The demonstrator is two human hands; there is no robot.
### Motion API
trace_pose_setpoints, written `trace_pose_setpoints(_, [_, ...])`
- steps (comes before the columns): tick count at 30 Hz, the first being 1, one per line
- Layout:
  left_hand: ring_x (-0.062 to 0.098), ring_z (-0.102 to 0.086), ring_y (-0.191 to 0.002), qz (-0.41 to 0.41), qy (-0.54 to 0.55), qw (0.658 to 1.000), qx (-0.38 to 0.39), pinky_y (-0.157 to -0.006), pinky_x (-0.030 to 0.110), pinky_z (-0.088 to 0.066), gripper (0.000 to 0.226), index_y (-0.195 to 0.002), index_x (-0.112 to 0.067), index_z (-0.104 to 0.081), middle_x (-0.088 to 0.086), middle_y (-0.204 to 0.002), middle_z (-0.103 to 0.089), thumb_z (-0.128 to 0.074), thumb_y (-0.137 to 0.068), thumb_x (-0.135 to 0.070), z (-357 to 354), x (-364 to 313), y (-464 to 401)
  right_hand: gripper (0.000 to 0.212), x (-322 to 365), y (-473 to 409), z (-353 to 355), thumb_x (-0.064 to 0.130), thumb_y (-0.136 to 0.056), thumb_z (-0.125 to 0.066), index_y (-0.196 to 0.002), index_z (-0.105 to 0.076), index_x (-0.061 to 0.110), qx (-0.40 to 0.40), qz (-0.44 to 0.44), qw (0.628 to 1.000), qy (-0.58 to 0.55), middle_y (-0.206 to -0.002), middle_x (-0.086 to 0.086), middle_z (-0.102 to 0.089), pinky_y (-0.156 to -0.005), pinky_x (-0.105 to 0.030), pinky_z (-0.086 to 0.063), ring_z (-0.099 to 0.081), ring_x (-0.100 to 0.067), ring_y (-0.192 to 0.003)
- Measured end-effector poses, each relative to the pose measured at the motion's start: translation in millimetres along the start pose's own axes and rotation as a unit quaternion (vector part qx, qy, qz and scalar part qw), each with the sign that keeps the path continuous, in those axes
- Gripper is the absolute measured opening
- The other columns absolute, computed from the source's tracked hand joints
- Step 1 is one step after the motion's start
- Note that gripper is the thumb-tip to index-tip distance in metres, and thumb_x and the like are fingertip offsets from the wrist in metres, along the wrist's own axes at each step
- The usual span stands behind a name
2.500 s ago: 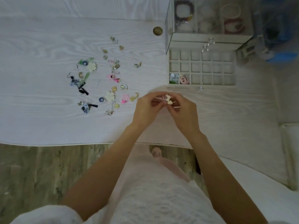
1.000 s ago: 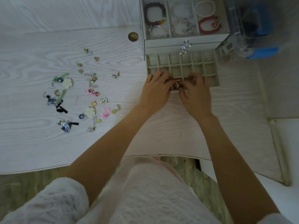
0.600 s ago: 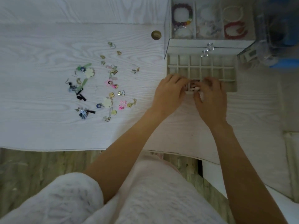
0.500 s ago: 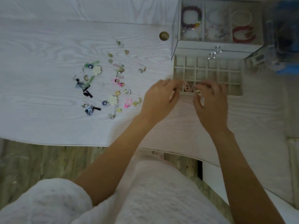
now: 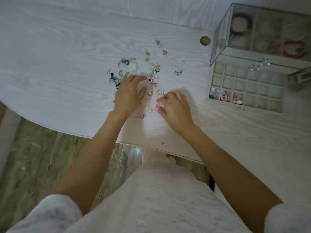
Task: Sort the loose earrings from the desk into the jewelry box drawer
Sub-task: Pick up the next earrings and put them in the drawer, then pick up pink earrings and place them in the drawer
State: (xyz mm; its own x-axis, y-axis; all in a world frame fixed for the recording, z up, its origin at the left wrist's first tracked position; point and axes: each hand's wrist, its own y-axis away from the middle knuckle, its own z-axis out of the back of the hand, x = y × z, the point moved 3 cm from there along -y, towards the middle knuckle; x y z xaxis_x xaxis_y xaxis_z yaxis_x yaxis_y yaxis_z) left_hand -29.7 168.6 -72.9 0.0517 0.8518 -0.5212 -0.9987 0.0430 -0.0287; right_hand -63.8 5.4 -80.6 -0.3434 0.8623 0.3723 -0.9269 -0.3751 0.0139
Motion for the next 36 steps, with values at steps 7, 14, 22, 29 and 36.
trace_pose_setpoints(7, [0.03,-0.048,-0.11,0.034,-0.02,0.997,0.061,-0.088,0.033,-0.037,0.03,-0.114,-0.011,-0.061,0.011,-0.119,-0.057,-0.055,-0.085,-0.012,-21.2,-4.4,-37.4,0.02,3.8,-12.7,0.9,0.021,-0.078,-0.07,-0.096,-0.07,0.012,0.004,-0.019,1.0,0.0,-0.096,-0.01,-0.064,-0.081,-0.041,-0.04,-0.051,-0.032,-0.095])
trace_pose_setpoints(14, [0.028,-0.052,-0.095,0.053,0.008,0.994,0.09,-0.076,0.029,-0.038,0.021,-0.101,-0.007,-0.061,0.013,-0.101,-0.061,-0.062,-0.082,-0.016,-22.1,0.5,-44.4,0.011,8.1,-11.8,-2.0,0.017,-0.078,-0.068,-0.087,-0.069,0.011,-0.025,-0.019,0.999,0.007,-0.087,-0.008,-0.065,-0.076,-0.041,-0.043,-0.053,-0.031,-0.089])
trace_pose_setpoints(22, [0.019,-0.053,-0.08,0.069,0.019,0.99,0.12,-0.07,0.026,-0.037,0.024,-0.084,-0.009,-0.064,0.007,-0.088,-0.063,-0.062,-0.085,-0.033,-17.0,7.9,-42.1,0.014,8.4,-10.0,-4.8,0.015,-0.077,-0.068,-0.09,-0.068,0.01,-0.032,-0.023,0.999,0.007,-0.092,-0.01,-0.064,-0.075,-0.04,-0.042,-0.053,-0.031,-0.089])
trace_pose_setpoints(29, [0.023,-0.061,-0.086,0.076,0.03,0.996,0.03,-0.071,0.031,-0.044,0.029,-0.1,-0.006,-0.059,0.009,-0.093,-0.067,-0.052,-0.093,-0.033,-9.4,6.4,-31.3,0.015,7.3,-9.6,-5.2,0.015,-0.076,-0.071,-0.09,-0.068,0.009,-0.039,-0.015,0.999,0.011,-0.091,-0.01,-0.064,-0.076,-0.041,-0.044,-0.055,-0.031,-0.091])
trace_pose_setpoints(36, [0.023,-0.059,-0.084,0.035,0.018,0.996,0.084,-0.074,0.035,-0.048,0.017,-0.095,-0.013,-0.069,0.009,-0.09,-0.064,-0.066,-0.079,-0.017,-17.2,-4.0,-29.3,0.016,9.2,-10.8,-2.8,0.014,-0.077,-0.07,-0.092,-0.068,0.008,-0.031,-0.01,0.999,0.02,-0.093,-0.01,-0.066,-0.078,-0.042,-0.044,-0.055,-0.032,-0.094])
